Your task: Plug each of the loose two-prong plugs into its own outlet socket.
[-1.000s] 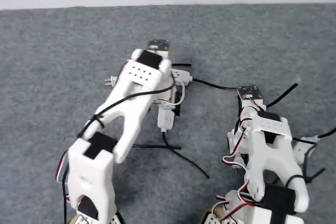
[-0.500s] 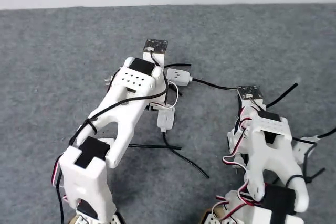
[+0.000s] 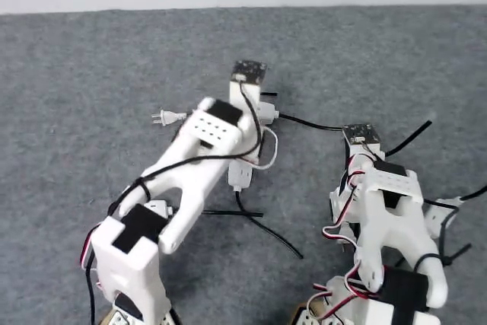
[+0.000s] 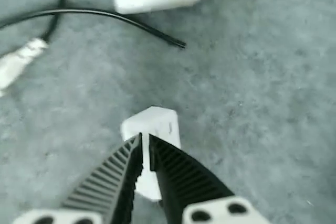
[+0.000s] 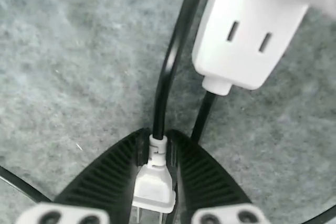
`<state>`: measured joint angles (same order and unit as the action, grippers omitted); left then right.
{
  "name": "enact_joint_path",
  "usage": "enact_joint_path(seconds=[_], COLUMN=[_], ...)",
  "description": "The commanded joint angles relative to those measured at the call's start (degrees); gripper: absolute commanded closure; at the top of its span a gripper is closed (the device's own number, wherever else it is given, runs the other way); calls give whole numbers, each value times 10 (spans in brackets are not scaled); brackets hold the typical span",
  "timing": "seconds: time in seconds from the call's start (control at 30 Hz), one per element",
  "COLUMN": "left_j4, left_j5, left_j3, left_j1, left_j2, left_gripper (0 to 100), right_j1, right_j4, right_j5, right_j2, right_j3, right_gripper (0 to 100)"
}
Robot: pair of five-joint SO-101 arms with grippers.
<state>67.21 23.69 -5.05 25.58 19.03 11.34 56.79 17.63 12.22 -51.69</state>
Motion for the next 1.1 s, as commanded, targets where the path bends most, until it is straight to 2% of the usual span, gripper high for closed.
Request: enact_joint_path(seconds=[0.0,0.3,0.43,0.6,0.73,0.87,1.07], left_j4=[-72,-72,-39,-36,4,62,71], left_j5=[6,6,6,6,5,-4,-47], left_j3=[-36,-40,-37,-36,16,65,37], left_j1=[5,-33,-31,-33,-33,-33,-34], left_j2=[-30,22,36,33,32,-9,-105], left_gripper=[987,987,987,987,986,985,985], right_j1=[-1,-3,-3,-3,-3,-3,-3], right_j4=[-7,-7,-7,-7,-7,-12,-17], right_j5=[9,10,10,10,9,6,6], right_j2=[17,16,16,16,16,16,16], right_j3=[12,12,11,11,11,11,6], right_gripper=[991,991,991,991,991,991,991])
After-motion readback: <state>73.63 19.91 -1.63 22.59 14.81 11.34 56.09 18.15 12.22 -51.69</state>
